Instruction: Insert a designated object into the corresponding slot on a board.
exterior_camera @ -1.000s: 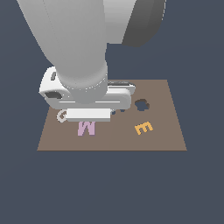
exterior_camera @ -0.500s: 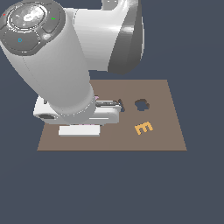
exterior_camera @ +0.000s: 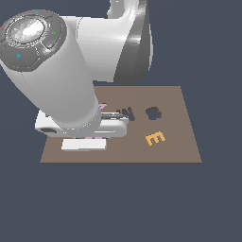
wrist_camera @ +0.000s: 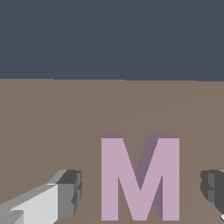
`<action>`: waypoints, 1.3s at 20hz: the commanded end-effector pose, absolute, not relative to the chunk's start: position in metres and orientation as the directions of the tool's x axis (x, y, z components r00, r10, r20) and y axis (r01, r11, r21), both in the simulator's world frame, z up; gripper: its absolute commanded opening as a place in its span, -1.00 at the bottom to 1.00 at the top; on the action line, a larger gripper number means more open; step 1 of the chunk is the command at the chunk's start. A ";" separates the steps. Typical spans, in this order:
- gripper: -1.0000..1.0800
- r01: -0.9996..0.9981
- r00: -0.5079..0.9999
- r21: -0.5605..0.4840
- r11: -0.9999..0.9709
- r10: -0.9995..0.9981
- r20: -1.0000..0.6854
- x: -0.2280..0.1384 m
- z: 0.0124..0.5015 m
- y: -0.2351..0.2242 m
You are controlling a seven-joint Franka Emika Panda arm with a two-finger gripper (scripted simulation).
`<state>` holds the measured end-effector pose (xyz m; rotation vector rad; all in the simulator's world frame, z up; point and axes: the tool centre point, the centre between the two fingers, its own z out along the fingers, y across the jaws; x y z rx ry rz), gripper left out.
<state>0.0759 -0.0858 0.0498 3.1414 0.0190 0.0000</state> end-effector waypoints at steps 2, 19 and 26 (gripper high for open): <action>0.92 0.012 1.000 0.000 -1.000 0.012 -0.001 0.076 0.048 -0.086; -1.00 0.013 1.000 0.000 -1.000 0.013 0.000 0.076 0.030 -0.085; -1.00 0.013 1.000 0.000 -1.000 0.013 -0.001 0.076 0.033 -0.085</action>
